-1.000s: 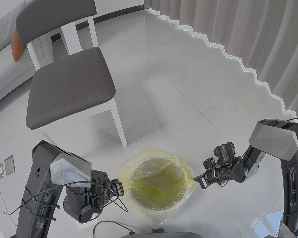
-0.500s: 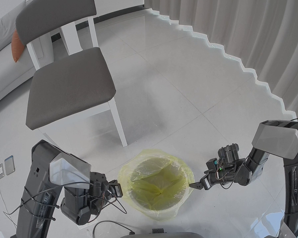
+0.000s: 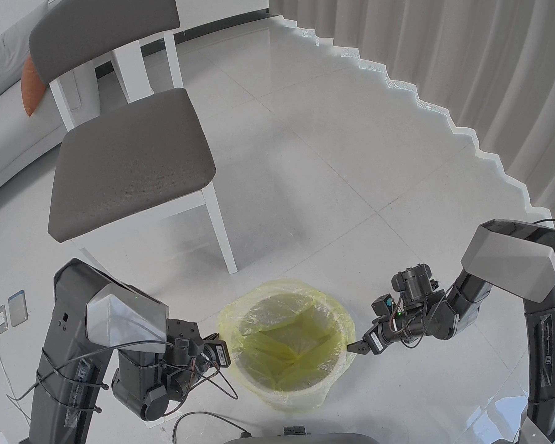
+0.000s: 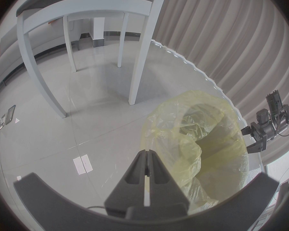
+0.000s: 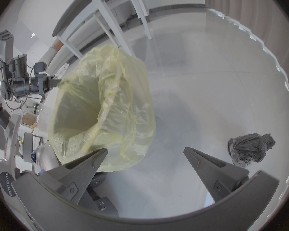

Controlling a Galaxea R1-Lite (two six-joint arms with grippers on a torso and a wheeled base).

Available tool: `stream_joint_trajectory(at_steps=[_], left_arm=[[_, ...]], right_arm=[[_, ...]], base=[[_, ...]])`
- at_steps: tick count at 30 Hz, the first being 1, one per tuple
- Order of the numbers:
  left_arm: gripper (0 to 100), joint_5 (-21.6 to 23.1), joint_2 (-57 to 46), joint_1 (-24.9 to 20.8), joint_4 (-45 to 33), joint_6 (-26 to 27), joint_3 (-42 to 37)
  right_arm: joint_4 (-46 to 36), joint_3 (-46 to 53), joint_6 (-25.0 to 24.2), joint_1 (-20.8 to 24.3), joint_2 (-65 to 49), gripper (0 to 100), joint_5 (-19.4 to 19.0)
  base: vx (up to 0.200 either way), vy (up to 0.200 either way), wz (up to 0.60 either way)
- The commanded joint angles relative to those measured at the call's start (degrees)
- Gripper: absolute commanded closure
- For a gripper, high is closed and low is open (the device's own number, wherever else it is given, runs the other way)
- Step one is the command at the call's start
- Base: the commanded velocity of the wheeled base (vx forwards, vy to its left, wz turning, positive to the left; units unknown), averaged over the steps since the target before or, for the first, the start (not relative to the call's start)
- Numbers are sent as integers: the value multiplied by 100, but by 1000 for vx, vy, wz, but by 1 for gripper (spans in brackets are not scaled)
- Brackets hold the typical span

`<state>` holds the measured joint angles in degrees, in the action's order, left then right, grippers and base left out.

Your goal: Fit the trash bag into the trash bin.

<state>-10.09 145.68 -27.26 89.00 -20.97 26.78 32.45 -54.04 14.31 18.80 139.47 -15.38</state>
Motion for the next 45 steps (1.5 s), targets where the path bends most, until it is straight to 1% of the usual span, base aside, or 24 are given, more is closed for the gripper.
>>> stream_joint_trajectory(at_steps=[1,6,12,17,20,25,27,28,29,33,38,41,45], left_arm=[[100,-28,40,28,64,23,38],[100,-37,101,115,-41,110,161],[100,-28,180,142,-173,163,284],[100,16,198,89,-621,313,618],[100,34,163,45,-1034,348,943],[100,43,84,-43,-1579,357,1250],[100,43,84,-43,-1579,357,1250],[100,43,66,-25,-1799,357,1391],[100,43,48,-25,-1860,357,1400],[100,-19,-39,63,-1808,392,1242],[100,-10,-628,265,-1605,392,706],[100,7,-1006,397,-1605,392,503],[100,16,-1191,458,-1597,392,398]], right_arm=[[7,113,98,-140,-69,0,0],[7,429,362,-324,-395,0,-8],[24,763,423,-421,-904,0,-8],[68,913,388,-438,-1414,0,-17],[60,930,371,-438,-1625,0,-26],[68,913,379,-403,-1678,0,-26],[68,913,379,-403,-1678,0,-26],[68,904,371,-386,-1678,0,-35],[68,913,371,-386,-1687,0,-35],[68,983,379,-403,-1827,0,-35],[68,1045,371,-430,-1994,0,-52],[68,1045,362,-421,-2003,0,-52],[68,1062,353,-403,-2012,0,-52]], base=[[0,0,0],[0,0,0],[0,0,0],[0,0,0],[0,0,0],[0,0,0],[0,0,0],[0,0,0],[0,0,0],[0,0,0],[0,0,0],[0,0,0],[0,0,0]])
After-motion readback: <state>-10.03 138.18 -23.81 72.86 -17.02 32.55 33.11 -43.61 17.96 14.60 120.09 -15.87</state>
